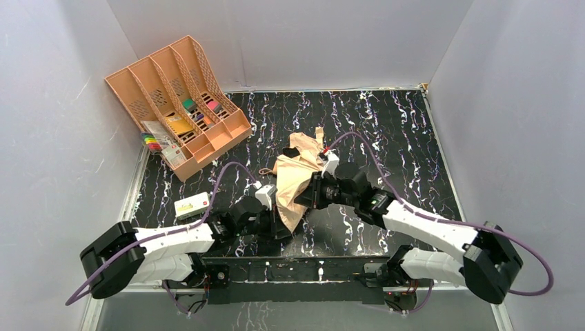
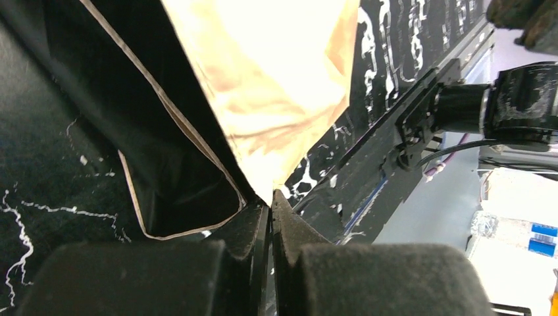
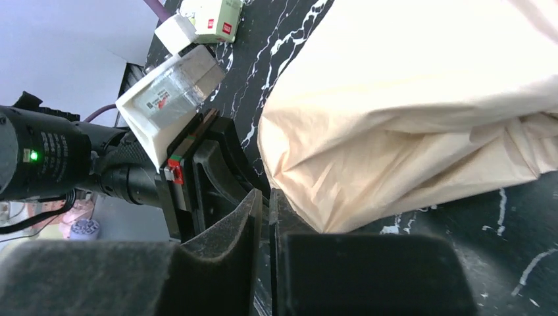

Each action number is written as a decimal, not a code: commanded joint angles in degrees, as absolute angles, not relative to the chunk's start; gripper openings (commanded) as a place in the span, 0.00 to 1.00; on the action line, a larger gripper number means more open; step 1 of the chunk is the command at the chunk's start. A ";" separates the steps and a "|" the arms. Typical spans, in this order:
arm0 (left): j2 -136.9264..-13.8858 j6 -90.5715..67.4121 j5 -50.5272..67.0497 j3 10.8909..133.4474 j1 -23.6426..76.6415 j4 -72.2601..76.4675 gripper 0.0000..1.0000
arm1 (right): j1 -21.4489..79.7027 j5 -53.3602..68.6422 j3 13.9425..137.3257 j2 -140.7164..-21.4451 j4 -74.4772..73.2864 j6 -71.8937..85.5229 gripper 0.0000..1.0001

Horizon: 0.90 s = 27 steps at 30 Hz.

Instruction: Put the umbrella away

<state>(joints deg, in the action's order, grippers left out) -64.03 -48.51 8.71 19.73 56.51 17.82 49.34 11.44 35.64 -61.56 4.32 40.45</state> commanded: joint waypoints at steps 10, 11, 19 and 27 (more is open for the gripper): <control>-67.21 -49.20 7.32 17.41 59.44 19.34 0.34 | 52.79 9.67 28.06 -75.68 28.74 49.37 0.11; -67.23 -49.18 7.22 17.34 59.54 19.34 0.35 | 52.93 9.62 27.66 -76.74 29.31 49.67 0.11; -66.18 -49.66 6.59 17.91 60.09 18.25 0.31 | 53.15 8.49 22.91 -85.40 36.29 51.80 0.10; -55.09 -49.06 1.13 23.69 60.15 4.77 0.64 | 53.17 4.98 21.66 -92.13 36.82 50.28 0.09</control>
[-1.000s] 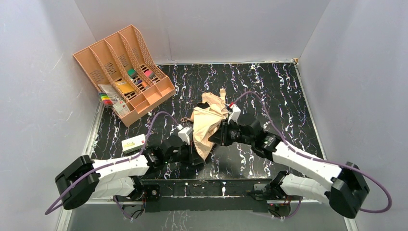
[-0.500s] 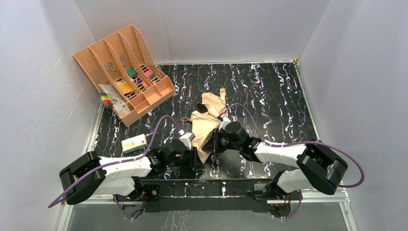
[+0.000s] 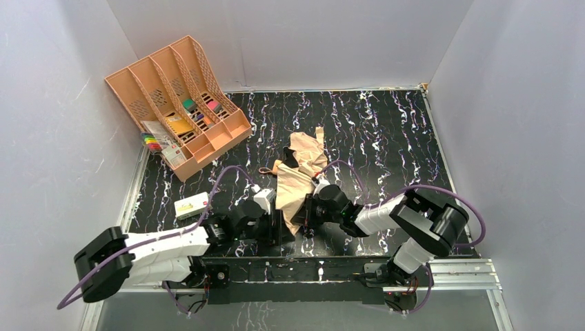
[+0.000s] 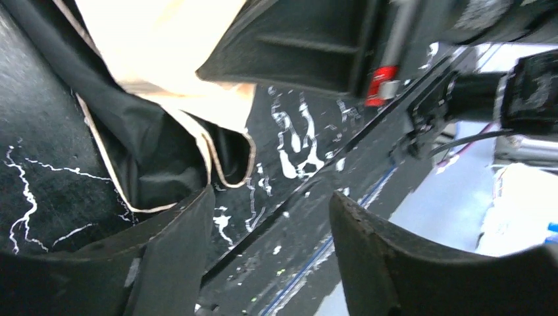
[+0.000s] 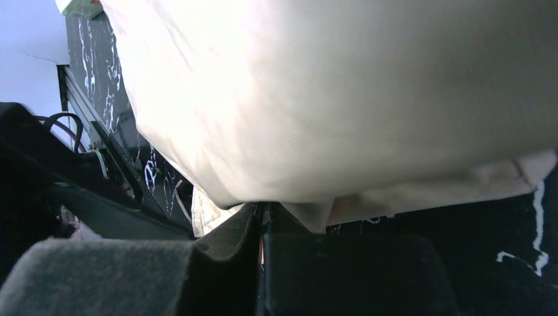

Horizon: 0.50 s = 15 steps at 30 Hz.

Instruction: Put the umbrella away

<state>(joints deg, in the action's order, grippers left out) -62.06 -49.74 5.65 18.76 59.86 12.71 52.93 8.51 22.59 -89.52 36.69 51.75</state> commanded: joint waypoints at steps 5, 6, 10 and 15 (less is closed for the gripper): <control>-47.34 -47.10 -10.60 30.42 59.78 -9.12 0.82 | 52.70 2.00 22.32 -91.13 30.15 47.67 0.08; -46.87 -46.66 -12.57 31.62 59.56 -10.98 0.84 | 52.47 1.53 22.62 -90.65 28.55 46.84 0.08; -48.33 -44.52 -13.87 35.39 55.61 -13.72 0.87 | 50.41 0.33 23.20 -87.17 21.08 43.22 0.08; -52.42 -41.50 -9.20 37.97 48.73 -11.00 0.87 | 44.07 4.05 22.77 -83.78 16.82 36.52 0.09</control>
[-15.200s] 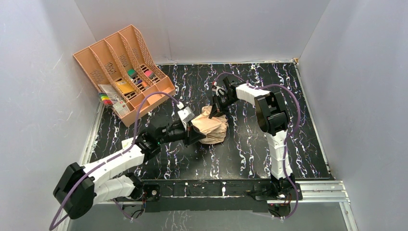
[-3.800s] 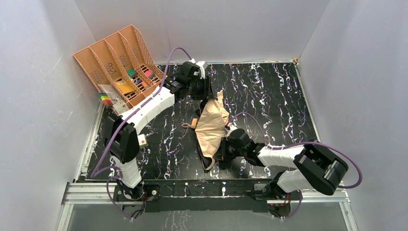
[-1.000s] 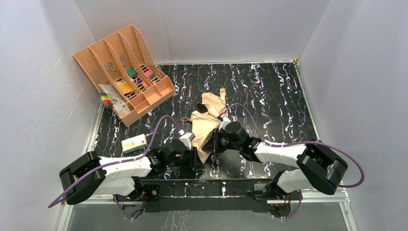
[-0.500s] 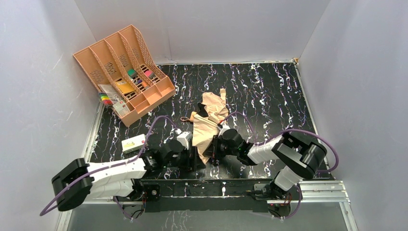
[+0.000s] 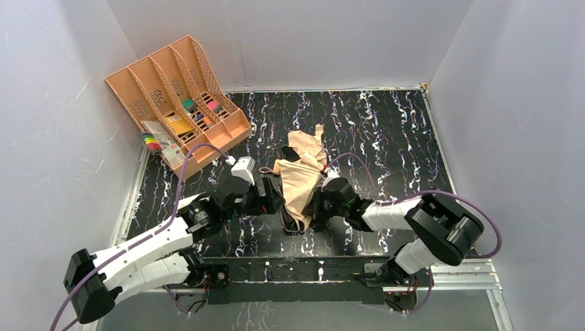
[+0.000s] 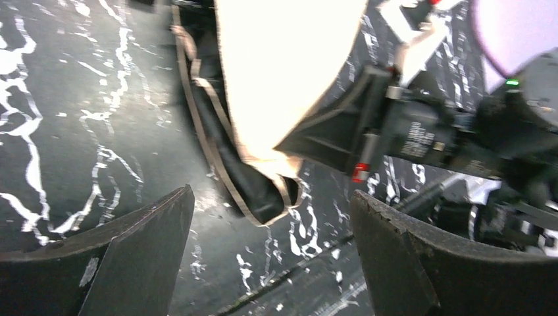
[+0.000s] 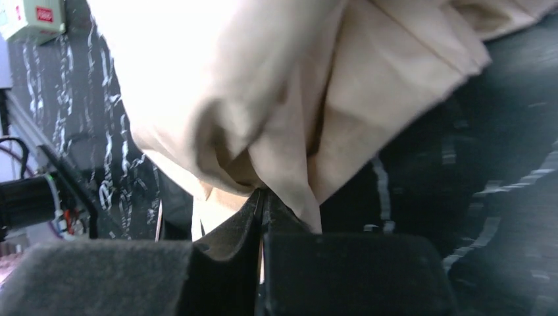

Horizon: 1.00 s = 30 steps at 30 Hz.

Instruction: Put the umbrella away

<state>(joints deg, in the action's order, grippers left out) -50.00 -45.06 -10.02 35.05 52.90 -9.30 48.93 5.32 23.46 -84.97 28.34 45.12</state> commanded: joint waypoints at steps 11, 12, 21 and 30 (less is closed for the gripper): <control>-61.64 -34.96 0.68 43.43 39.27 -5.28 0.88 | 39.35 15.80 26.13 -84.76 13.99 27.15 0.12; -62.67 -34.54 2.82 43.77 37.91 -4.49 0.88 | 39.37 15.59 26.18 -84.28 13.65 27.16 0.12; -81.14 -27.10 15.08 64.49 30.18 -4.84 0.85 | 39.37 14.76 23.94 -81.72 12.66 27.87 0.13; -100.27 -25.99 21.22 83.70 29.71 -14.91 0.68 | 39.34 14.48 22.86 -81.79 14.64 29.87 0.13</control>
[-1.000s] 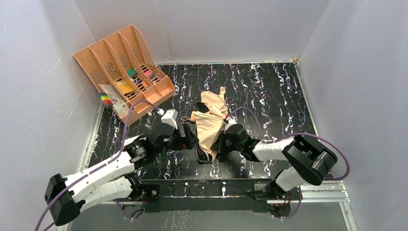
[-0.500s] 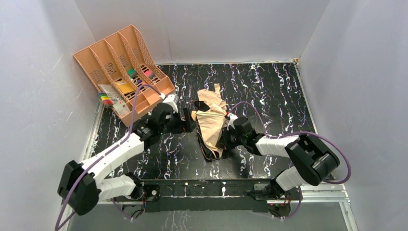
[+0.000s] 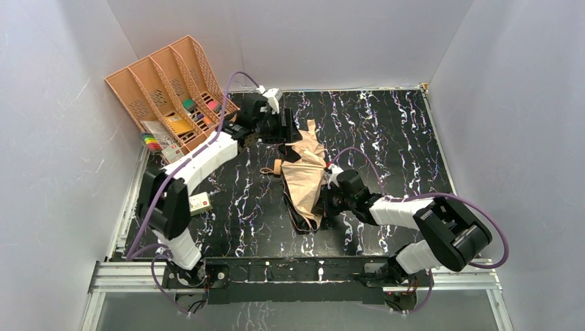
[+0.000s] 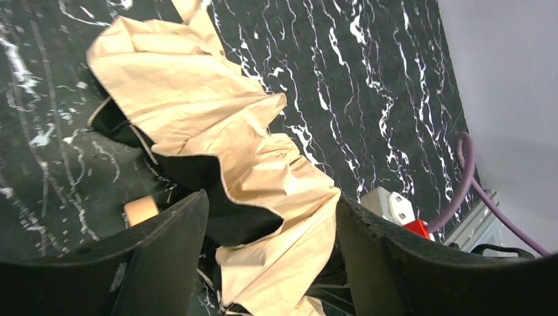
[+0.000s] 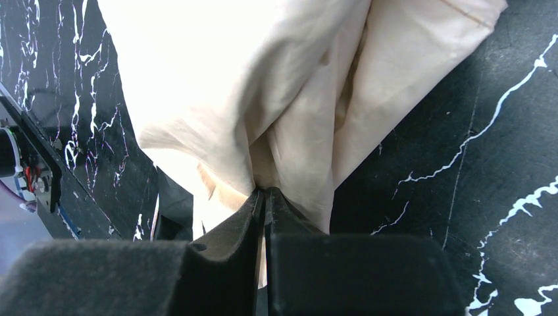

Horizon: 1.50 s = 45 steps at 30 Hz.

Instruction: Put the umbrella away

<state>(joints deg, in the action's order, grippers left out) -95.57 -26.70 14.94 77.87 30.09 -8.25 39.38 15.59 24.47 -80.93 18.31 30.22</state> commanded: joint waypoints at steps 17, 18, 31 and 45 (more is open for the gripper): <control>-100.57 -29.25 20.75 80.52 35.31 -14.06 0.67 | 39.34 15.18 23.55 -83.94 15.29 30.06 0.13; -101.14 -29.26 20.70 80.48 35.33 -14.06 0.67 | 39.33 15.20 23.58 -83.88 15.29 30.10 0.13; -108.95 -27.60 23.39 86.54 35.31 -14.55 0.64 | 39.32 15.52 23.38 -83.19 15.19 30.41 0.14; -109.89 -30.59 31.12 88.83 33.14 -5.96 0.30 | 39.32 15.53 22.03 -82.27 15.37 31.08 0.14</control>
